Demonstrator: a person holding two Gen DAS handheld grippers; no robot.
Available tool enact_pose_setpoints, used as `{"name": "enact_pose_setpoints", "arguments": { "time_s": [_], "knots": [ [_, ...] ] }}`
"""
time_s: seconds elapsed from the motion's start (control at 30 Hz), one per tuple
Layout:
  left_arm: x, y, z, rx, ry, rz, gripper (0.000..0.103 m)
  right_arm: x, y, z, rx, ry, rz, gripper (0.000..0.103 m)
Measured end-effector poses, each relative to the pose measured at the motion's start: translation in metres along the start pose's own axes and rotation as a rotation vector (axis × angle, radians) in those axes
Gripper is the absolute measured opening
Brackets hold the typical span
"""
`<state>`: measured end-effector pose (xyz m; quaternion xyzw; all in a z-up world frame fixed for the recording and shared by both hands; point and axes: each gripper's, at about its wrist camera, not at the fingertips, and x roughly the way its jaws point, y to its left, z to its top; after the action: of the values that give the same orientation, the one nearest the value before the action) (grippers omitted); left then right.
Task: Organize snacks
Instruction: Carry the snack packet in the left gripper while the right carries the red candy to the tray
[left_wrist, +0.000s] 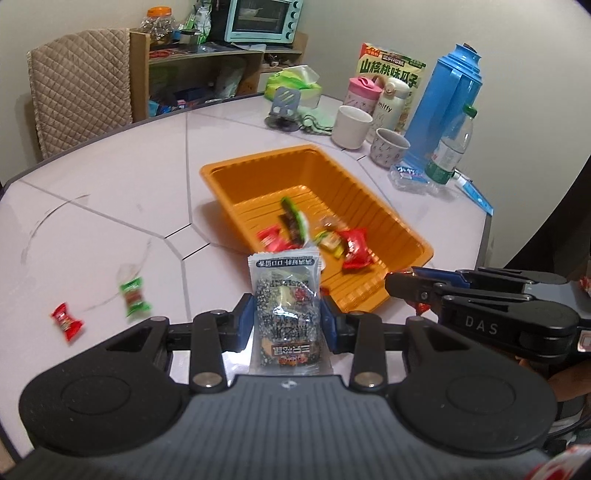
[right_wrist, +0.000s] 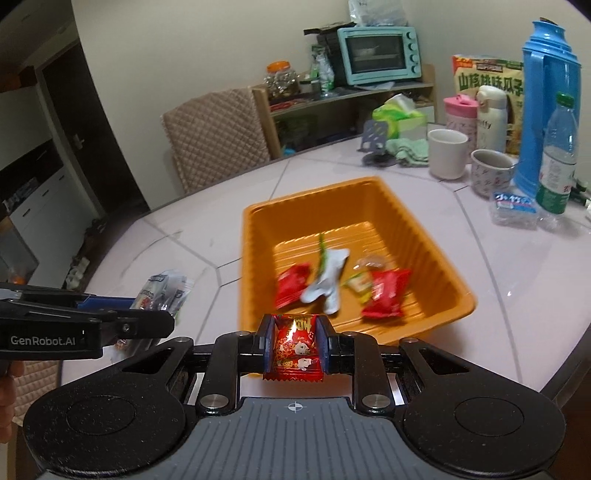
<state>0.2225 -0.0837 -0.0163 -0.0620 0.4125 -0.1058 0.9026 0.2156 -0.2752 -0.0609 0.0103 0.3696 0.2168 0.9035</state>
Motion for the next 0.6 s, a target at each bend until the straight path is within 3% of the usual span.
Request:
{"name": "enact_pose_setpoints", "arguments": {
  "time_s": [0.6],
  "knots": [
    [0.072, -0.027, 0.06, -0.116, -0.006, 0.095, 0.034, 0.061, -0.066, 0.062, -0.044, 0.008, 0.067, 0.024]
  ]
}}
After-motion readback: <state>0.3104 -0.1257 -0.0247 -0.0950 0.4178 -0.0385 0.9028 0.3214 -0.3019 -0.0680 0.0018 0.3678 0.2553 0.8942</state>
